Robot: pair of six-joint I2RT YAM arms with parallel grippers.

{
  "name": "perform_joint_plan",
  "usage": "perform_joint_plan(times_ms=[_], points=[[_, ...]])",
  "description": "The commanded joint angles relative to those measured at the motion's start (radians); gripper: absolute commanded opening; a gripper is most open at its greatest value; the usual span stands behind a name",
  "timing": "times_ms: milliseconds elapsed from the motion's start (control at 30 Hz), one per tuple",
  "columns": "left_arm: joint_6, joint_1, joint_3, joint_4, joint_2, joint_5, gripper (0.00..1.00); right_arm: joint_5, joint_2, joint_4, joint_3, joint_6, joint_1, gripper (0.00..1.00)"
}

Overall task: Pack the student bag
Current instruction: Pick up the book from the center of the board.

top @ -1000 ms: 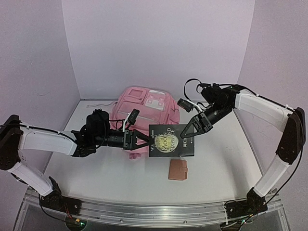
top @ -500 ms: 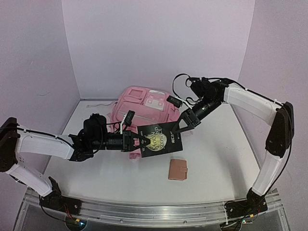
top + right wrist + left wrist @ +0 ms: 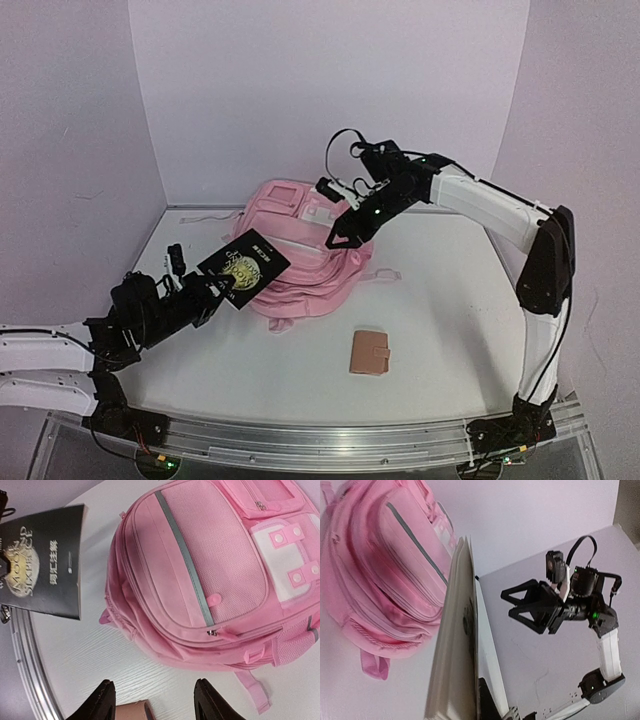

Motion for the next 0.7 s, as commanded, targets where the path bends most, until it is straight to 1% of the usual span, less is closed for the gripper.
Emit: perform_joint_plan(times_ms=[0, 100, 233, 300, 367, 433, 567, 667], points=[[-0.046, -0.048, 0.017, -0.176, -0.123, -0.237, 0.00, 0.094, 0.086, 0.098, 0.060, -0.014, 0.059, 0.53], [-0.053, -0.094, 0.033, -0.256, -0.167, -0.335, 0.00, 0.134, 0.139, 0.122, 0.081, -0.051, 0.109, 0.53], [-0.060, -0.124, 0.059, -0.310, -0.154, -0.390, 0.00, 0.217, 0.188, 0.169, 0.095, -0.088, 0.161, 0.54], [-0.067, -0.134, 0.069, -0.319, -0.141, -0.406, 0.00, 0.277, 0.202, 0.201, 0.089, -0.110, 0.187, 0.60], [-0.069, -0.136, 0.071, -0.322, -0.136, -0.412, 0.00, 0.337, 0.207, 0.243, 0.068, -0.126, 0.211, 0.72], [-0.067, -0.138, 0.079, -0.340, -0.137, -0.418, 0.00, 0.400, 0.210, 0.285, 0.044, -0.151, 0.234, 0.80], [-0.062, -0.138, 0.085, -0.365, -0.154, -0.428, 0.00, 0.567, 0.232, 0.403, -0.022, -0.230, 0.277, 0.81], [-0.057, -0.138, 0.084, -0.366, -0.164, -0.427, 0.00, 0.634, 0.263, 0.471, -0.033, -0.256, 0.287, 0.78]])
